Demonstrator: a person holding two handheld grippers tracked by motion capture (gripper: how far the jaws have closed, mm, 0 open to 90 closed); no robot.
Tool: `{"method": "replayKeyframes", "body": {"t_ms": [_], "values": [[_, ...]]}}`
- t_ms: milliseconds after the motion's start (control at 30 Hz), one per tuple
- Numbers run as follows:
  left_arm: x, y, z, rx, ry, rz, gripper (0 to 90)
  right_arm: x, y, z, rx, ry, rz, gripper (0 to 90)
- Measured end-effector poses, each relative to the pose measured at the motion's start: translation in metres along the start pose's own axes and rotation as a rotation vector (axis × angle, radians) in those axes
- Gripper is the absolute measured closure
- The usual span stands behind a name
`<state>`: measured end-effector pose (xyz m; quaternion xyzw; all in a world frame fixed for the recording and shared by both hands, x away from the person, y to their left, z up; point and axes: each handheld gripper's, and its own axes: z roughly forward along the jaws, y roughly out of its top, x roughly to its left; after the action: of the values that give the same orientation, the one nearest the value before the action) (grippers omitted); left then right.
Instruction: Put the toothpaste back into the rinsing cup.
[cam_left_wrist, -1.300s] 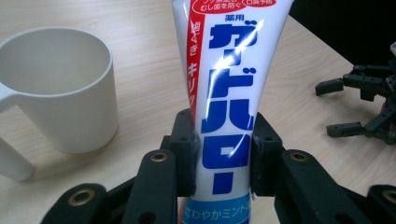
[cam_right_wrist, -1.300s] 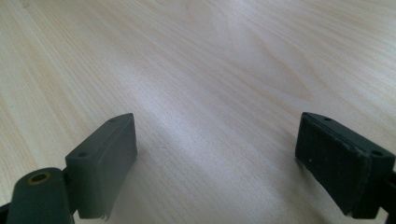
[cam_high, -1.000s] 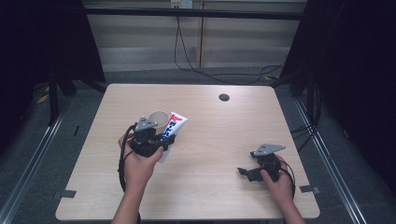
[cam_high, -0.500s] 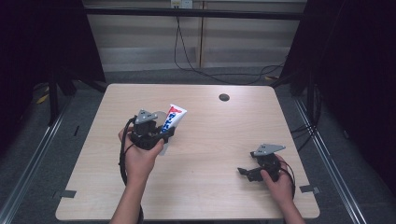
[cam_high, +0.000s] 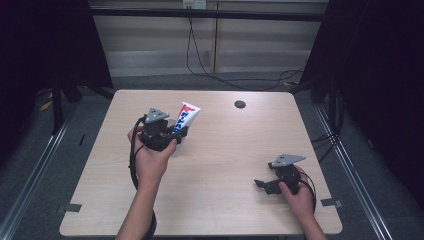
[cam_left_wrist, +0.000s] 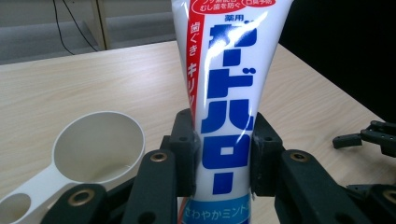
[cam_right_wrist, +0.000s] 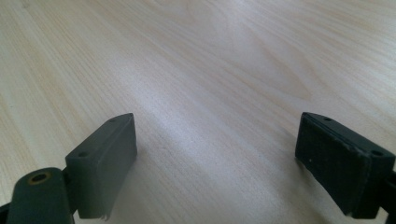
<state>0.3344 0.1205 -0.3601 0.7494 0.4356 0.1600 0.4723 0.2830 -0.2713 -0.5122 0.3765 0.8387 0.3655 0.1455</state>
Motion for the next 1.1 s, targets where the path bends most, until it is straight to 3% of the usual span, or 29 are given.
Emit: {"method": "replayKeyframes", "body": {"t_ms": [433,800,1100], "values": [[0.007,0.012,0.006,-0.016,0.019,-0.005,68.6,0.0,0.0,0.0,-0.001,0.0,0.002,12.1],[0.016,0.019,0.01,-0.042,0.028,-0.035,68.3,0.0,0.0,0.0,-0.001,-0.001,0.002,12.1],[0.021,0.026,0.017,-0.032,0.046,-0.021,68.2,0.0,0.0,0.0,-0.002,-0.001,-0.001,12.1]]}}
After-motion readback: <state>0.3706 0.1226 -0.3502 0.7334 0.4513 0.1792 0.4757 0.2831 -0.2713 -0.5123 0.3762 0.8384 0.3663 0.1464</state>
